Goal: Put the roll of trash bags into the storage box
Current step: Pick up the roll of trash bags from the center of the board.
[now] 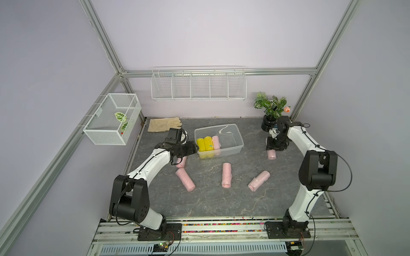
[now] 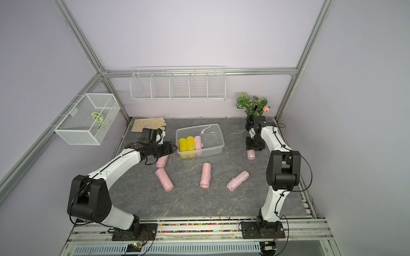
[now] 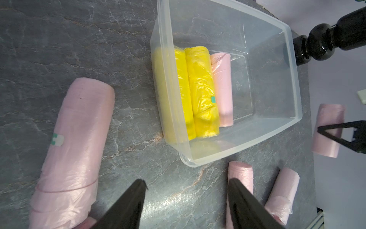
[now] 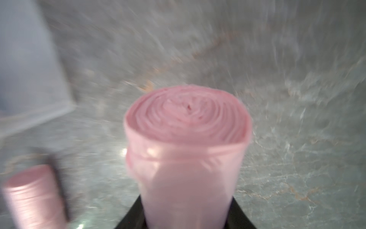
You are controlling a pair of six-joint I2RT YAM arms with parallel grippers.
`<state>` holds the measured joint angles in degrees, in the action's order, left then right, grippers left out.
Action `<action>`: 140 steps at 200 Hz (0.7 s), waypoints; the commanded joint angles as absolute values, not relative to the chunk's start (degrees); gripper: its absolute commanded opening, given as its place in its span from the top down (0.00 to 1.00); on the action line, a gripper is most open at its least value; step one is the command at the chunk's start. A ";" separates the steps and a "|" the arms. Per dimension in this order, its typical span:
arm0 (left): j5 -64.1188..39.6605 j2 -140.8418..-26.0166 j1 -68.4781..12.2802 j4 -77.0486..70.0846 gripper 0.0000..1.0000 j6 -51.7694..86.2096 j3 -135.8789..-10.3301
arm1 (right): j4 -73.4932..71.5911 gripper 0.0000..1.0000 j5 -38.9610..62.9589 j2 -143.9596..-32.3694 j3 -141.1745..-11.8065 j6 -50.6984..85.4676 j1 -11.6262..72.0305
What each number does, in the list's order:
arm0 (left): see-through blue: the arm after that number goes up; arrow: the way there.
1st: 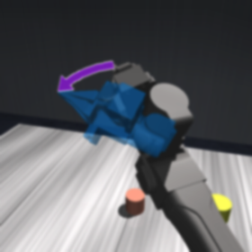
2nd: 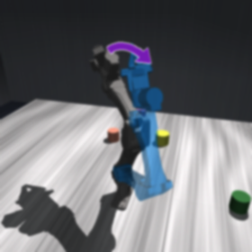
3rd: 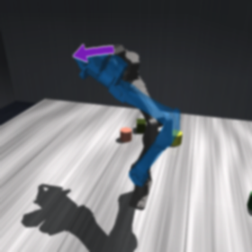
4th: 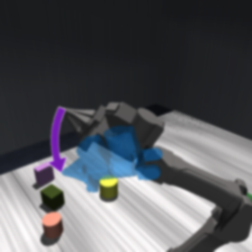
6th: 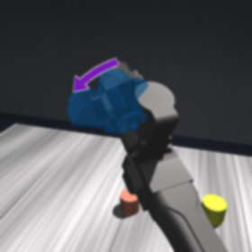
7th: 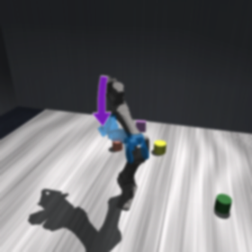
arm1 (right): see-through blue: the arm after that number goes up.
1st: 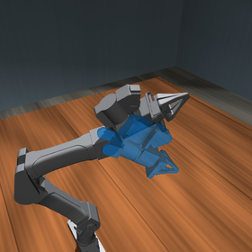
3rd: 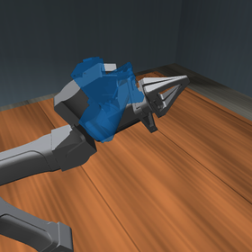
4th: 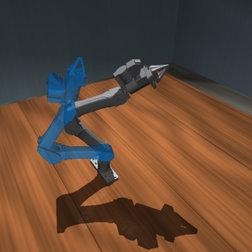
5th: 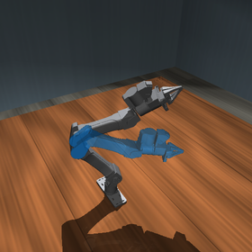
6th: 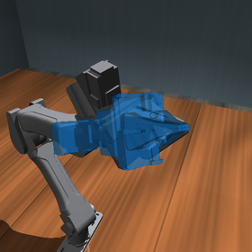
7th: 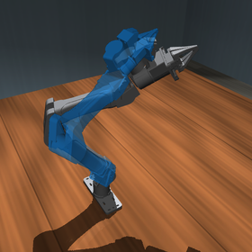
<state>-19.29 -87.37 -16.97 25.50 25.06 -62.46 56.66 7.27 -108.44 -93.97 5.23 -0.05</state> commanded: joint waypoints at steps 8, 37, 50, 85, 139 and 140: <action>-18.66 -86.13 -16.67 26.43 0.30 24.87 -64.31 | 57.57 0.57 13.86 -106.41 -100.21 8.78 3.53; -18.15 -86.22 -16.64 26.71 0.30 24.36 -64.56 | 56.48 0.57 15.99 -109.00 -107.95 12.00 8.32; -18.03 -86.61 -16.62 26.79 0.29 24.42 -64.34 | 55.15 0.57 16.45 -110.79 -111.18 13.66 10.68; -18.49 -86.45 -16.58 26.54 0.30 25.05 -64.25 | 52.68 0.58 17.75 -118.72 -121.35 17.46 15.87; -17.77 -85.17 -16.55 26.90 0.29 24.86 -63.29 | 54.37 0.58 16.85 -131.31 -132.85 19.29 21.56; -17.76 -85.17 -16.54 26.90 0.29 24.87 -63.20 | 54.30 0.58 16.91 -131.48 -132.87 19.40 21.59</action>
